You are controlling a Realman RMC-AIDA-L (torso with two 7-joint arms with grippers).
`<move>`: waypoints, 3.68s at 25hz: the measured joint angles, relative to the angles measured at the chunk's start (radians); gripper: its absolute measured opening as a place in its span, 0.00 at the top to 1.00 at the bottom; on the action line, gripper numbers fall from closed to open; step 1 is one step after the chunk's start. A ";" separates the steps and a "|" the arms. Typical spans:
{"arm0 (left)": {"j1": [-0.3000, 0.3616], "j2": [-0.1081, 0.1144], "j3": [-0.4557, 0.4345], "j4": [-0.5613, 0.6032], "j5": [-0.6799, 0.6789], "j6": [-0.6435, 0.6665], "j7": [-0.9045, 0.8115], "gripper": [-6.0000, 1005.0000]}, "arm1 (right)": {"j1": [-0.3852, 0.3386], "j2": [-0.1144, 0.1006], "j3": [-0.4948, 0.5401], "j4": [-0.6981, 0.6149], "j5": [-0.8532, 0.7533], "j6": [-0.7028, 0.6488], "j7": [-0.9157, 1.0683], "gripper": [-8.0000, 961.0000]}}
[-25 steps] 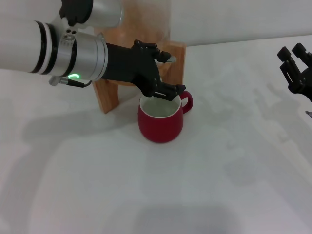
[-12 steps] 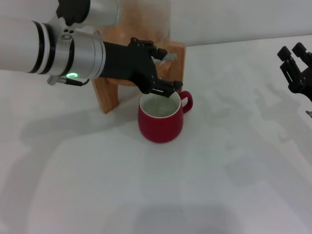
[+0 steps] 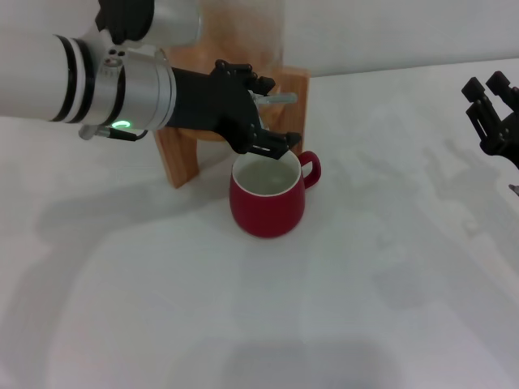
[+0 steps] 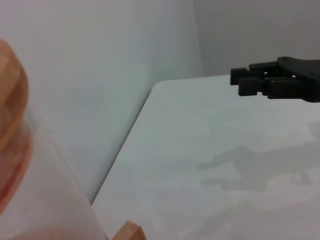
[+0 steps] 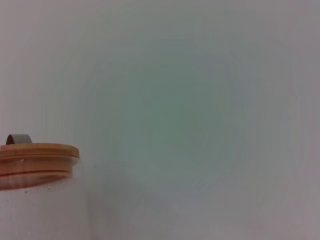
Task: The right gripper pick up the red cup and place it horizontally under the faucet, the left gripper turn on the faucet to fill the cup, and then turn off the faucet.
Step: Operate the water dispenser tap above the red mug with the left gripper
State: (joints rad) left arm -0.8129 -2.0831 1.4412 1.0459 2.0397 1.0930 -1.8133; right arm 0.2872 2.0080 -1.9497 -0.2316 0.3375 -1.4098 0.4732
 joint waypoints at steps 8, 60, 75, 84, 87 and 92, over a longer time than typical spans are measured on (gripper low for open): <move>0.026 -0.002 0.030 0.058 0.001 0.001 -0.010 0.14 | -0.002 0.000 0.000 0.000 0.000 -0.007 0.000 0.60; -0.022 0.000 0.088 0.014 0.019 -0.039 0.011 0.14 | -0.016 0.000 -0.006 0.019 0.000 -0.050 0.004 0.60; -0.014 -0.002 0.131 0.012 0.040 -0.101 0.004 0.14 | -0.021 0.001 -0.008 0.022 0.000 -0.056 0.004 0.60; -0.006 -0.003 0.152 0.015 0.042 -0.139 0.004 0.14 | -0.024 0.002 -0.007 0.022 0.000 -0.063 0.004 0.60; -0.003 -0.003 0.154 0.018 0.043 -0.147 0.005 0.14 | -0.025 0.002 -0.005 0.022 0.000 -0.064 0.004 0.60; 0.000 -0.003 0.154 0.019 0.043 -0.162 0.006 0.14 | -0.026 0.002 -0.005 0.022 0.000 -0.065 0.004 0.60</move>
State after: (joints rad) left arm -0.8133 -2.0863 1.5956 1.0650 2.0830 0.9309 -1.8077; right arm 0.2610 2.0096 -1.9542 -0.2092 0.3375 -1.4752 0.4771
